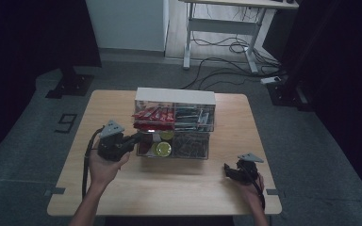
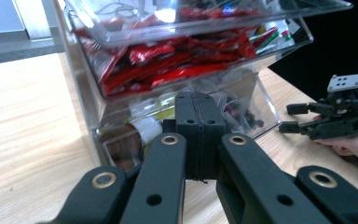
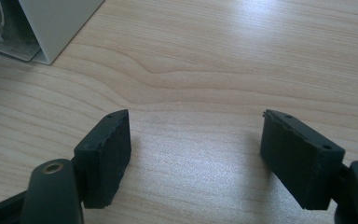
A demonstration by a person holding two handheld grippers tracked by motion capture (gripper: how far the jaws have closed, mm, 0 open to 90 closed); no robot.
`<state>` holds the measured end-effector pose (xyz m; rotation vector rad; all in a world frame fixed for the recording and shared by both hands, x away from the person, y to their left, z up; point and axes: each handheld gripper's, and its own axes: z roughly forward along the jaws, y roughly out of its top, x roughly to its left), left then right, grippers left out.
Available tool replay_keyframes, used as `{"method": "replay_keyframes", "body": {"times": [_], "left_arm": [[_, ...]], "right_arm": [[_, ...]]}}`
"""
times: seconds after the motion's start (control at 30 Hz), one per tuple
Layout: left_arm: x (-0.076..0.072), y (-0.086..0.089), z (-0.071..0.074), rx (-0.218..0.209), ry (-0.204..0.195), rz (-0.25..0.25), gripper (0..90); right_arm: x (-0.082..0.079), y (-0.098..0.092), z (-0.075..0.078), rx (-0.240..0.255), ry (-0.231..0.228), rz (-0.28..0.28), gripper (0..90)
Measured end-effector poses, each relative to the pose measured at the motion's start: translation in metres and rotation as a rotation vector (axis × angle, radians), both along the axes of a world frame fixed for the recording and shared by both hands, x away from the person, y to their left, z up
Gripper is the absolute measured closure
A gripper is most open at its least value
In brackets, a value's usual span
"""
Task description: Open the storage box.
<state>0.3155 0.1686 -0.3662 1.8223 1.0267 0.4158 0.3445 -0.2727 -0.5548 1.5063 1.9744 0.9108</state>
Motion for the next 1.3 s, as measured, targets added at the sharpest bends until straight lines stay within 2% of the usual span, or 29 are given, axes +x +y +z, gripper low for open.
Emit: {"method": "replay_keyframes", "body": {"times": [0.4, 0.7, 1.3], "left_arm": [[0.013, -0.015, 0.014, -0.009, 0.006, -0.03, 90.0], [0.024, -0.023, 0.013, 0.002, 0.028, -0.033, 90.0], [0.033, -0.03, 0.014, -0.007, 0.047, -0.042, 90.0]], "right_arm": [[0.0, 0.0, 0.0, 0.0, 0.0, 0.0, 24.5], [0.0, 0.0, 0.0, 0.0, 0.002, 0.002, 24.5], [0.0, 0.0, 0.0, -0.001, -0.001, 0.002, 24.5]]}}
